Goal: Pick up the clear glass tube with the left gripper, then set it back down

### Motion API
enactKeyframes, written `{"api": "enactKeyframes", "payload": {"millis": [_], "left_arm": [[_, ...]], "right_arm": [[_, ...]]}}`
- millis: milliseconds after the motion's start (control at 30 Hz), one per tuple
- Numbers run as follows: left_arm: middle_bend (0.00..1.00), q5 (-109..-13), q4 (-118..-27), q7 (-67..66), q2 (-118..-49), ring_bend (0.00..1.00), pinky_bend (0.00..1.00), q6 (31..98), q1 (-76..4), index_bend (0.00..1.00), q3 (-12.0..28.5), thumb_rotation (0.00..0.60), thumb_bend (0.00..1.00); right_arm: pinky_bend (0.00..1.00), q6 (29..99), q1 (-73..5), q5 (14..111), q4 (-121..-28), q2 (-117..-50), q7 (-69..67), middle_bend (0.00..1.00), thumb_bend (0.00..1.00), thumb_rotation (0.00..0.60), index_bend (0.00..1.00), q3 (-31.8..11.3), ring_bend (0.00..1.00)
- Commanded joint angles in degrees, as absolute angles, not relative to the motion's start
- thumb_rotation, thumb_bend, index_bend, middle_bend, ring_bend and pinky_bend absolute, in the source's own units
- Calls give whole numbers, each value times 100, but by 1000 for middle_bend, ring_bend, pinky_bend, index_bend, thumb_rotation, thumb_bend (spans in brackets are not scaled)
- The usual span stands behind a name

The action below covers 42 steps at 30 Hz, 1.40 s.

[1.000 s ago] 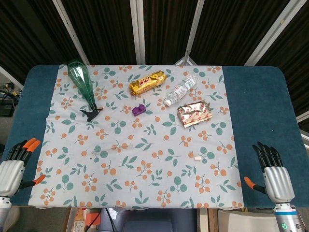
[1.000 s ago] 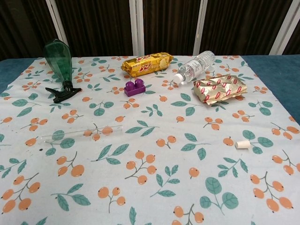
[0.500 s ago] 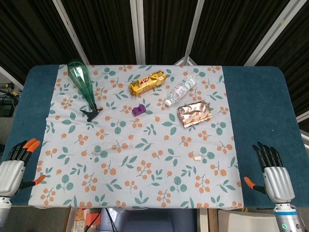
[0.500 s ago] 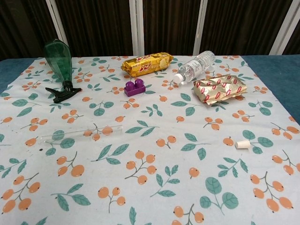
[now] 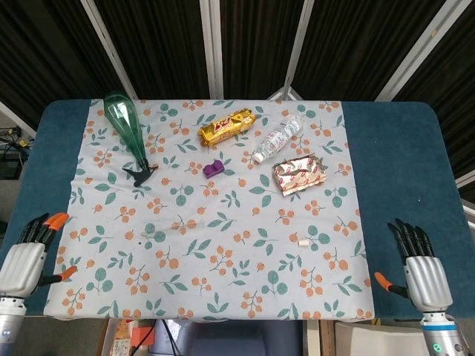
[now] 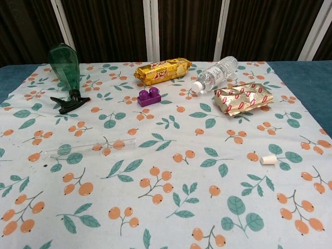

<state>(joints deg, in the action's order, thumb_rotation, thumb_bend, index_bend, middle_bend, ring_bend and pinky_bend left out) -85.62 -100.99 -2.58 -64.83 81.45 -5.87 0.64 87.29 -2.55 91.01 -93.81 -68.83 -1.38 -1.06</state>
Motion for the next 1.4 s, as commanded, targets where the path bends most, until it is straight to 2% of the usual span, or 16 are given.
{"api": "enactKeyframes", "payload": {"millis": [33, 267, 433, 733, 900, 1100, 1400], "left_arm": [[178, -8248, -10343, -663, -6567, 0, 0, 7881, -793, 173, 256, 600, 154], [240, -7159, -10712, -1761, -7147, 0, 0, 7277, -1430, 288, 821, 600, 243], [269, -6372, -10671, -2651, -7709, 0, 0, 7093, -1879, 310, 1088, 600, 273], [358, -5459, -10456, -3667, -8562, 0, 0, 7184, -2386, 306, 1219, 600, 276], [362, -5161, -10315, -4059, -8956, 0, 0, 7291, -2604, 305, 1216, 600, 284], [369, -4804, -10149, -4445, -9413, 0, 0, 7468, -2862, 330, 1326, 600, 357], [374, -4255, -9836, -4830, -10019, 0, 0, 7676, -3178, 366, 1481, 600, 364]], "right_arm": [[0, 8710, -259, 9076, -9399, -6874, -171, 0, 212, 600, 0, -111, 0], [0, 8687, -263, 9050, -9409, -6861, -201, 0, 212, 600, 0, -114, 0], [0, 8678, -265, 9040, -9410, -6857, -214, 0, 211, 600, 0, -117, 0], [0, 8656, -273, 9033, -9410, -6843, -280, 0, 212, 600, 0, -115, 0], [0, 8641, -278, 9033, -9423, -6833, -322, 0, 212, 600, 0, -111, 0], [0, 8636, -284, 9052, -9426, -6825, -362, 0, 212, 600, 0, -103, 0], [0, 8629, -290, 9060, -9421, -6812, -441, 0, 211, 600, 0, -99, 0]]}}
